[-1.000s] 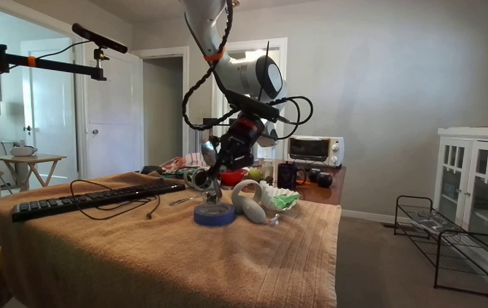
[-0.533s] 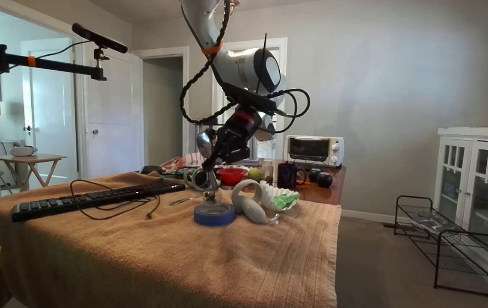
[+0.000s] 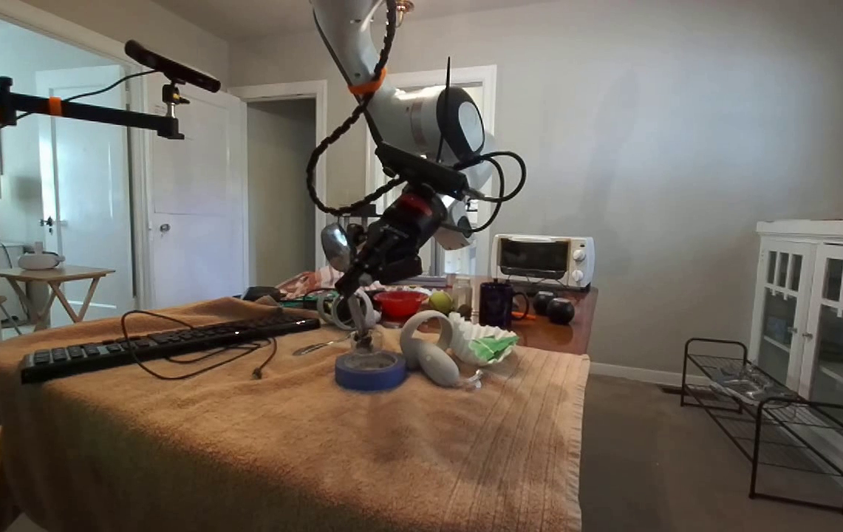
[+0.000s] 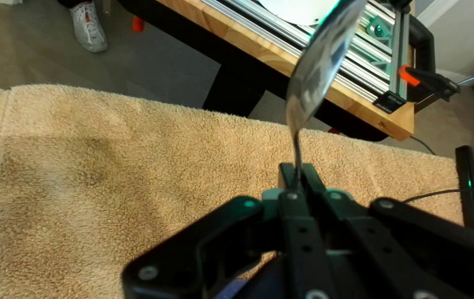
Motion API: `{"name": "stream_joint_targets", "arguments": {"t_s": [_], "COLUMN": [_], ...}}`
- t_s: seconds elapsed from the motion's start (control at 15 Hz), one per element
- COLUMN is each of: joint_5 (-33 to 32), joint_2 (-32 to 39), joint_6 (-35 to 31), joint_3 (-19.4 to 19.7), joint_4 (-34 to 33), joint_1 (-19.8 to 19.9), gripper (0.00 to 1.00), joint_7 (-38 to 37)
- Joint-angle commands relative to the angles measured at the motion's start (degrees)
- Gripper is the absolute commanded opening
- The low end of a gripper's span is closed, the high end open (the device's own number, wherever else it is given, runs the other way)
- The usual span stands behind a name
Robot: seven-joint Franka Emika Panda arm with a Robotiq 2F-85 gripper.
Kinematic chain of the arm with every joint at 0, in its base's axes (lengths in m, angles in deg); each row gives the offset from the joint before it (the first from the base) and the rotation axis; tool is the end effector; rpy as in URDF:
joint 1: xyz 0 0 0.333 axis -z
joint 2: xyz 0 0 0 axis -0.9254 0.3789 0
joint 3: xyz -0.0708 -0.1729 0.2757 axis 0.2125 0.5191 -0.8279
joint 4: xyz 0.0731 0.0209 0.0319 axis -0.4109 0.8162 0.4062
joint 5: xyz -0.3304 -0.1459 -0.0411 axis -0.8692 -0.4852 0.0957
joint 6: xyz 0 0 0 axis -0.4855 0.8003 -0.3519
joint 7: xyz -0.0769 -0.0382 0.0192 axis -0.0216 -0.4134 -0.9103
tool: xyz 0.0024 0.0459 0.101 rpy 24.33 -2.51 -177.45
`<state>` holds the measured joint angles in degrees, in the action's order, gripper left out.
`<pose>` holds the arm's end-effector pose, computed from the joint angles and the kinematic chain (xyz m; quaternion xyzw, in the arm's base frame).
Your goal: Use one silver spoon to place the toy car in the glass cup.
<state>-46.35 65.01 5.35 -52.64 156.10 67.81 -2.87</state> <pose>0.5385 0.0488 0.2864 -0.8725 -0.2337 0.4221 0.0771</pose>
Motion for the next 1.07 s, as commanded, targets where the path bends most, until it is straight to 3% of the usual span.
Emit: {"name": "stream_joint_targets", "arguments": {"t_s": [0.0,0.47,1.0], "joint_5": [2.42,3.81,4.94], "joint_2": [-2.17,-0.98,0.18], "joint_6": [-0.43,0.16,-4.32], "joint_3": [0.11,1.1,1.35], "joint_4": [2.87,2.67,1.79], "joint_1": [0.53,0.64,0.31], "gripper": [0.01,0.01,0.01], "joint_7": [-0.87,-3.01,-5.92]}}
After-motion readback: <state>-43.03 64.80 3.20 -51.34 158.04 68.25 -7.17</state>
